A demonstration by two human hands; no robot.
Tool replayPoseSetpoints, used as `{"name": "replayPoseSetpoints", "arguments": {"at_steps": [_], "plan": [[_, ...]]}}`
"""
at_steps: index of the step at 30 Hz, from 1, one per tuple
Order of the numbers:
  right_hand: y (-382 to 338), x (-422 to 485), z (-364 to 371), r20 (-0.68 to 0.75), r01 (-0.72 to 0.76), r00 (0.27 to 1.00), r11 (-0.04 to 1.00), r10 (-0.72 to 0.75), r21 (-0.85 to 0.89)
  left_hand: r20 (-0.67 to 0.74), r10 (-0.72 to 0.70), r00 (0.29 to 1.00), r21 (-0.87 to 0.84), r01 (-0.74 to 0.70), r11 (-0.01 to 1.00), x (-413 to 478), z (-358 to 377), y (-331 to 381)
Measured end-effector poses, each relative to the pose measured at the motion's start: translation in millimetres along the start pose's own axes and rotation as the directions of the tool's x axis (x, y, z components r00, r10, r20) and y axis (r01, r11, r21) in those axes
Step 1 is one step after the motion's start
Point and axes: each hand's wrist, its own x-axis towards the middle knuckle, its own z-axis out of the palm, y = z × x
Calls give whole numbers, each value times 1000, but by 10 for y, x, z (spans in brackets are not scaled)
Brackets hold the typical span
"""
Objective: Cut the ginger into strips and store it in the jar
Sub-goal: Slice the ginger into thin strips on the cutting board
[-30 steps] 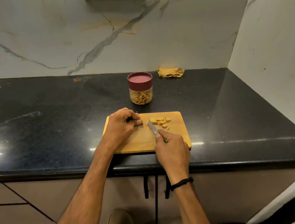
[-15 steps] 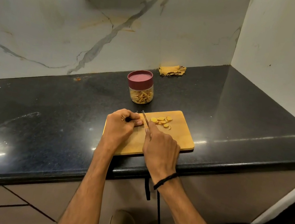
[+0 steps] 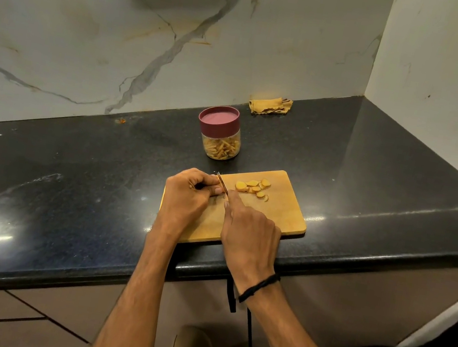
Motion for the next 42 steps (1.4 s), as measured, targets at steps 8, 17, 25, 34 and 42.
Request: {"name": "replayPoseSetpoints", "arguments": {"at_steps": [8,17,25,34,42], "plan": [[-34,1,-44,43,24,999,998,-22,-51,-10,7,1000,18,-6,1000,4,-2,12],[-134,6,-78,110,-5,994,998,11,-55,-25,5,1000,32,-4,999,19,12,-6],[-131,-12,-128,147,-14,989,996,27,-85,-32,42,999,35,-41,999,18,20,-9],[-52,-32,-165,172,-28,984,994,45,-101,-27,35,999,51,-34,998,37,22,-22],[89,-156,-210,135,-67,989,998,68,-11,-14,13,1000,52,-12,999,36,16,-11]]}}
